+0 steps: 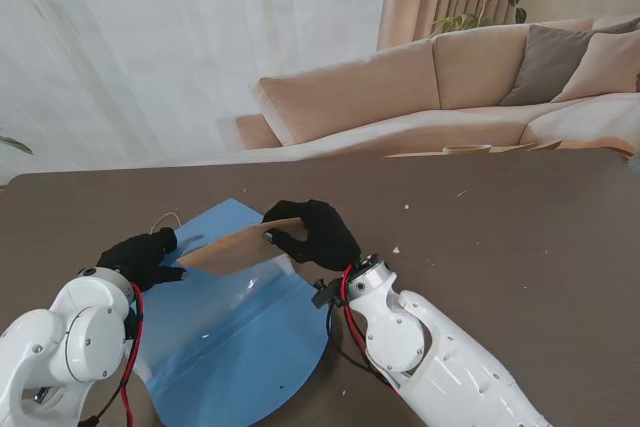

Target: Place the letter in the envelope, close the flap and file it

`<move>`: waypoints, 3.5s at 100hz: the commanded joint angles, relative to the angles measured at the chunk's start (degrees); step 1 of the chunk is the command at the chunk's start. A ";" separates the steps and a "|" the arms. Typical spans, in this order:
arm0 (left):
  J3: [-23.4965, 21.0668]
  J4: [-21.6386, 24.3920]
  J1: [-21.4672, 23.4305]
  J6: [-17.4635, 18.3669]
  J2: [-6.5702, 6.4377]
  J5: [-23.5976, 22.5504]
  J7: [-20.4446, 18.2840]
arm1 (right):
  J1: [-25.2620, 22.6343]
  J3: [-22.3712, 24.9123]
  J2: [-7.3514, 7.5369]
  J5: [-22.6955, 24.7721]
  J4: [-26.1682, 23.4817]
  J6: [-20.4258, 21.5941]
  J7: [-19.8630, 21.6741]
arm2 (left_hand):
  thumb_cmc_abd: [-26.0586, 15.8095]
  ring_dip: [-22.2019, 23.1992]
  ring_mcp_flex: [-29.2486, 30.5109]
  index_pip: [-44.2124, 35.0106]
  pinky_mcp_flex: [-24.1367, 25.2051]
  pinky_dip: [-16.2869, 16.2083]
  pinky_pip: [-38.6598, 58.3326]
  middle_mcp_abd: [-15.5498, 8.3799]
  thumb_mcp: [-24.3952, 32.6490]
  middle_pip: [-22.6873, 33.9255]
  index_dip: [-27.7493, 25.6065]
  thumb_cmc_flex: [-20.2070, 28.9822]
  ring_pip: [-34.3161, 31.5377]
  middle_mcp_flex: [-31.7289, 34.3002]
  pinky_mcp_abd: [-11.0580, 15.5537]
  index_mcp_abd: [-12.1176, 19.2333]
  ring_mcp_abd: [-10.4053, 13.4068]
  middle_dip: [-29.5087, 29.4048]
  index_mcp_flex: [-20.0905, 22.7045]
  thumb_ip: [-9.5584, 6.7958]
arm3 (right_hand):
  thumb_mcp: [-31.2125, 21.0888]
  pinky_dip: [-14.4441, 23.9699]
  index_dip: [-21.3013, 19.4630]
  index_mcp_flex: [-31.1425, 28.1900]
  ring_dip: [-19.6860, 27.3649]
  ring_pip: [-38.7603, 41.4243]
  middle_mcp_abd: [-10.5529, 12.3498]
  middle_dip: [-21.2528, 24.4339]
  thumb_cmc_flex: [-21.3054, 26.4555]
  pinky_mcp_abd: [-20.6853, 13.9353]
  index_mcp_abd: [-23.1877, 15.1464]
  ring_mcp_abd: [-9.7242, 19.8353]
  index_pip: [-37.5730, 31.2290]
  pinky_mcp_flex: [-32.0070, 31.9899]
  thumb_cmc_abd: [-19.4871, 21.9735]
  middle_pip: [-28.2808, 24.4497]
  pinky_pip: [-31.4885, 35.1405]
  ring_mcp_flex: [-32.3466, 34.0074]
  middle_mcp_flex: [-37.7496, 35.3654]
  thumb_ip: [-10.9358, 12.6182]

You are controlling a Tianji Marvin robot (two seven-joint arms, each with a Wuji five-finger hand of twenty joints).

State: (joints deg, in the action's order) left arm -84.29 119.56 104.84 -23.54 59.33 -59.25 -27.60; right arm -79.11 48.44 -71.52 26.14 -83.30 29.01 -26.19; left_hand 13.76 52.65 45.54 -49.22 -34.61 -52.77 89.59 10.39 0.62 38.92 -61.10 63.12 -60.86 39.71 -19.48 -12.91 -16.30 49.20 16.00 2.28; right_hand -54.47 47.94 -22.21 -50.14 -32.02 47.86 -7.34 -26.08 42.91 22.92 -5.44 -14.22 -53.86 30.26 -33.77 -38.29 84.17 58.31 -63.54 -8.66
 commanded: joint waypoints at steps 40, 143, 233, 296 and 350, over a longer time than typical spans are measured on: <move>0.53 3.53 -0.93 -2.86 -0.16 4.16 -2.60 | 1.82 -2.01 -1.09 6.94 4.22 -0.78 -6.15 | -5.10 -4.46 18.21 -7.39 -20.84 17.58 21.16 -4.95 2.49 15.24 -0.58 6.78 -10.40 18.21 0.17 4.91 2.15 -3.70 2.51 -1.25 | 0.37 -0.84 0.92 -2.85 1.02 -1.03 2.33 0.87 2.91 -1.85 -6.06 3.24 -1.54 1.02 2.66 1.42 -0.37 1.05 -2.40 -0.48; 2.91 5.12 -4.04 -8.32 -0.90 7.08 -5.49 | 12.47 -14.57 0.52 25.84 13.47 -7.07 -18.18 | -5.94 -5.94 23.33 -8.63 -26.73 23.06 25.28 -6.78 1.73 17.29 0.86 8.09 -12.37 21.91 1.85 2.23 3.39 -3.52 0.65 -1.21 | -0.08 -1.97 5.24 -1.40 0.31 -1.35 6.25 -0.47 -0.52 -4.97 -10.17 6.04 -1.67 0.50 2.31 1.34 -1.53 -0.97 -1.27 0.36; 7.40 3.94 -8.66 -16.18 -1.47 7.56 -5.75 | 8.23 -10.19 4.30 25.03 3.88 -12.04 -1.86 | -5.95 -6.81 26.18 -9.03 -27.08 22.60 27.80 -7.19 1.55 17.98 1.10 8.53 -13.10 23.68 4.64 1.56 4.15 -3.85 0.41 -1.26 | -0.41 3.00 1.41 6.83 -4.53 3.73 6.99 -6.17 -14.62 -8.57 -2.65 7.62 13.07 -4.47 -6.77 -7.95 -0.15 -11.69 14.77 1.58; 8.80 3.56 -9.82 -18.14 -1.71 8.05 -5.77 | 14.18 -16.54 1.52 23.54 9.41 -12.89 -5.21 | -6.16 -7.15 26.41 -9.11 -27.12 22.14 28.23 -7.23 1.48 18.07 1.14 8.55 -13.24 23.82 5.27 1.54 4.05 -4.02 0.14 -1.25 | -2.35 4.17 8.46 -4.16 -6.62 12.02 7.17 -8.61 -5.90 -7.24 -8.30 7.15 -3.92 2.61 -9.81 -11.13 6.67 -2.87 1.37 -0.75; 9.49 3.04 -10.50 -18.93 -1.81 8.52 -5.54 | 11.95 -16.12 3.58 24.71 2.44 -20.30 3.04 | -6.25 -7.10 26.01 -9.13 -27.12 22.04 28.13 -7.35 1.34 18.01 1.02 8.57 -13.22 23.59 5.22 1.65 3.84 -4.04 -0.01 -1.25 | 2.16 6.68 -0.91 8.33 -7.70 9.14 7.77 -8.78 -16.31 -11.82 -2.20 8.32 22.35 -2.68 -9.71 -7.86 8.05 -13.38 17.44 4.02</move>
State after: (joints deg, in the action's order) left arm -74.74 122.03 94.37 -42.34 57.23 -50.98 -32.51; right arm -66.21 32.24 -68.72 50.60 -80.50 9.04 -24.19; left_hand 13.80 46.10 69.11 -51.44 -60.11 -29.96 105.35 9.74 -2.74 40.90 -57.50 62.83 -73.02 50.35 -17.78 -16.00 -11.52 46.02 17.98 2.27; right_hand -52.87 53.42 -22.25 -43.54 -38.71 57.19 -0.09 -34.53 27.40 12.35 -7.88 -7.24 -32.51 27.97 -43.43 -46.06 89.91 47.17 -47.72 -6.00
